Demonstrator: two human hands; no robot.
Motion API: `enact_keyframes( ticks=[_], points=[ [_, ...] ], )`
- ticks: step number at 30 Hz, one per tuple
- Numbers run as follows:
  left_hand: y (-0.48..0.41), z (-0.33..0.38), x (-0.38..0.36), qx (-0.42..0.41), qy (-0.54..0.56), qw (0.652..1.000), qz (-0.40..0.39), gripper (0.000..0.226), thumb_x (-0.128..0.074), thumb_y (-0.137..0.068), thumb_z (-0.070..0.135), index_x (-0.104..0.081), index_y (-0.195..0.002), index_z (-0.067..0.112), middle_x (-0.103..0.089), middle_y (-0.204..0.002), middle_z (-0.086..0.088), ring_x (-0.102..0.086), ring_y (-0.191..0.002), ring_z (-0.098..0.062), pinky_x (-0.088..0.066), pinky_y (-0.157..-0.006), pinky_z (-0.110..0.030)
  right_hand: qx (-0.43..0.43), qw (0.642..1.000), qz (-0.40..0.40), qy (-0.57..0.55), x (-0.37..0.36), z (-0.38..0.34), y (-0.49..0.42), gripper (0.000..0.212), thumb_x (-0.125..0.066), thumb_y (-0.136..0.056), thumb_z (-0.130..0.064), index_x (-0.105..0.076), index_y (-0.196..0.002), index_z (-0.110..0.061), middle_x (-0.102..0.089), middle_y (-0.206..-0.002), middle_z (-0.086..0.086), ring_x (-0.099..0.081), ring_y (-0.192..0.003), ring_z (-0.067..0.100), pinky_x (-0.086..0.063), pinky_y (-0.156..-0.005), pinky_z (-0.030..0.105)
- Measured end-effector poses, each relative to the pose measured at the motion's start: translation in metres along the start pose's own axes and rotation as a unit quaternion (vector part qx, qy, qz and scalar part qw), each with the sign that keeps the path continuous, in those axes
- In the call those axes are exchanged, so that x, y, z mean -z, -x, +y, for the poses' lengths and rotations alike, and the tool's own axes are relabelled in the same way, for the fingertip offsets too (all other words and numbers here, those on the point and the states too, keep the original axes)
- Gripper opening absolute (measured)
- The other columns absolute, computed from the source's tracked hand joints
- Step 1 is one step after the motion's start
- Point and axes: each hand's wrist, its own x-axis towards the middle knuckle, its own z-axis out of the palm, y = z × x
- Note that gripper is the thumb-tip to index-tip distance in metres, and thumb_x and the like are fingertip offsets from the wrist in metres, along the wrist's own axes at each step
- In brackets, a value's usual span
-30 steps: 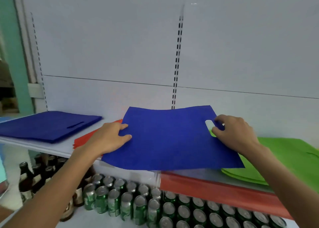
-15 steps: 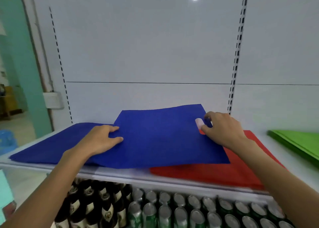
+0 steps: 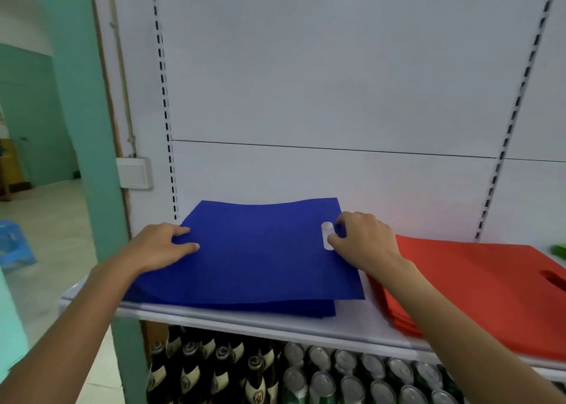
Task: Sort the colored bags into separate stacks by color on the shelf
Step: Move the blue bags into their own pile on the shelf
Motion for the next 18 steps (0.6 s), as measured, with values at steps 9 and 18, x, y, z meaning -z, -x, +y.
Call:
enact_keyframes(
  ticks=[9, 18],
  points=[
    [-0.013, -0.043, 0.002, 0.025, 0.003, 0.998, -0.050, 0.061, -0.060, -0.086, 0.041, -0.042, -0.139, 0.018, -0.039, -0.146, -0.002, -0.038, -0.133, -0.019, -0.031, -0.107, -0.030, -0.012, 0.997, -0.077, 0.019, -0.024, -0.039, 0.005, 0.021, -0.054, -0.086, -0.031, -0.058, -0.087, -0.011, -0.062, -0.090, 0.002, -0.053, -0.074, 0.020, -0.040, -0.062, 0.028],
    [-0.011, -0.044, 0.011, 0.019, -0.057, 0.998, -0.027, 0.067, -0.059, -0.084, 0.051, -0.042, -0.139, 0.017, -0.041, -0.144, -0.002, -0.042, -0.130, -0.020, -0.035, -0.106, -0.031, -0.007, 0.996, -0.087, 0.033, -0.023, -0.041, 0.004, 0.033, -0.046, -0.092, -0.038, -0.062, -0.101, -0.010, -0.063, -0.100, 0.004, -0.052, -0.078, 0.022, -0.040, -0.064, 0.029]
  ],
)
